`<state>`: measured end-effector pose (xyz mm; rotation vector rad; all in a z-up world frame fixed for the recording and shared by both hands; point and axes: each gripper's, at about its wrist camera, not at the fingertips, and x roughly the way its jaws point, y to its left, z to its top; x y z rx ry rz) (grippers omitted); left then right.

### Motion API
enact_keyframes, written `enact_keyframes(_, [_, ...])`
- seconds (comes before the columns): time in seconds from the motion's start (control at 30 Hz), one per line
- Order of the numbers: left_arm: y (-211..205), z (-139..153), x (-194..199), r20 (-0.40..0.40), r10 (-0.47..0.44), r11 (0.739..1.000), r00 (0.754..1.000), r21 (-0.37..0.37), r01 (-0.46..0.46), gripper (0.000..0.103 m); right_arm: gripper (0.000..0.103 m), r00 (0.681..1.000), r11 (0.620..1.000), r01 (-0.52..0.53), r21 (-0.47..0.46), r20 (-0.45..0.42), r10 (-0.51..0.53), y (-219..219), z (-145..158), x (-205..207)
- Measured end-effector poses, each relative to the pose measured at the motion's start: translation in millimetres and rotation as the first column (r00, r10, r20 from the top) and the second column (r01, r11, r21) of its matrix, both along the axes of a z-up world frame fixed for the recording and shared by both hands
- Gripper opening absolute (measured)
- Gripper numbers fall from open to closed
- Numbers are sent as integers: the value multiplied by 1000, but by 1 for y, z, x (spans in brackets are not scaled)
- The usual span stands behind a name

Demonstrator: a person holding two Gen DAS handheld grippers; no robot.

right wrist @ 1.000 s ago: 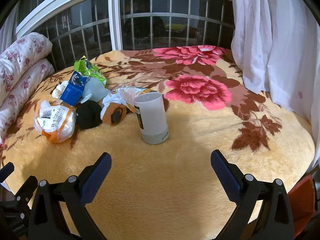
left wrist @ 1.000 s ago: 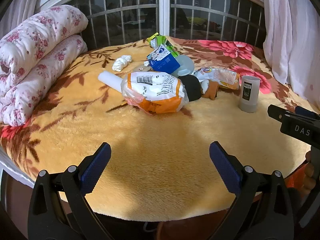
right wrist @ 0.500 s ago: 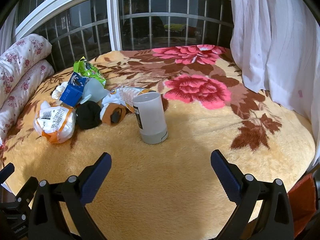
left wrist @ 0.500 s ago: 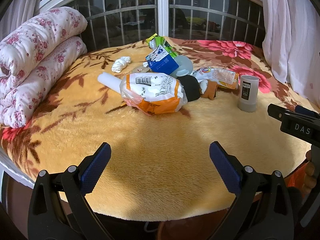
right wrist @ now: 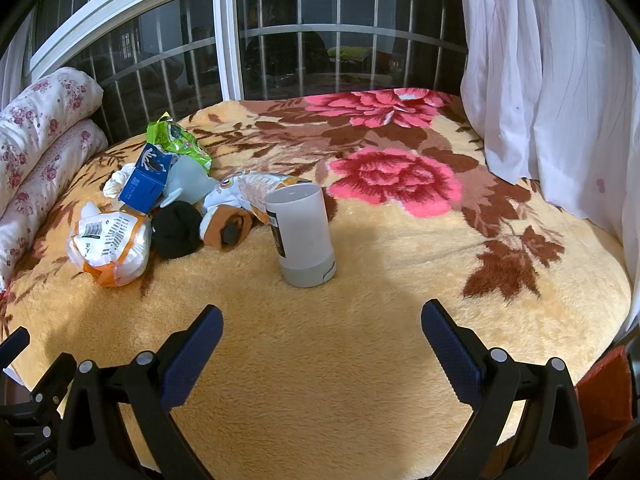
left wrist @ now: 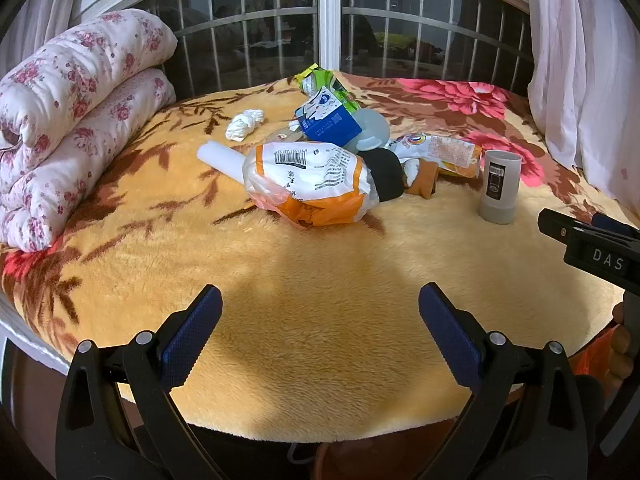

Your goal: Collect trash

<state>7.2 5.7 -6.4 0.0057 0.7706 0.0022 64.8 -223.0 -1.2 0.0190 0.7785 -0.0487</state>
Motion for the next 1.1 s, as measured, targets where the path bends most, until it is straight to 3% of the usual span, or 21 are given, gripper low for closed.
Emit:
enact_keyframes(0.73, [6, -9, 6, -14, 8, 1000, 1000, -14, -8, 96, 98, 999, 999, -17, -32, 32, 18, -5, -4, 5])
enact_keyframes(1.1, [10, -16, 20, -20, 13, 1000, 1000, -10, -13, 96, 98, 999, 999, -42, -12, 28, 42, -13, -16, 50])
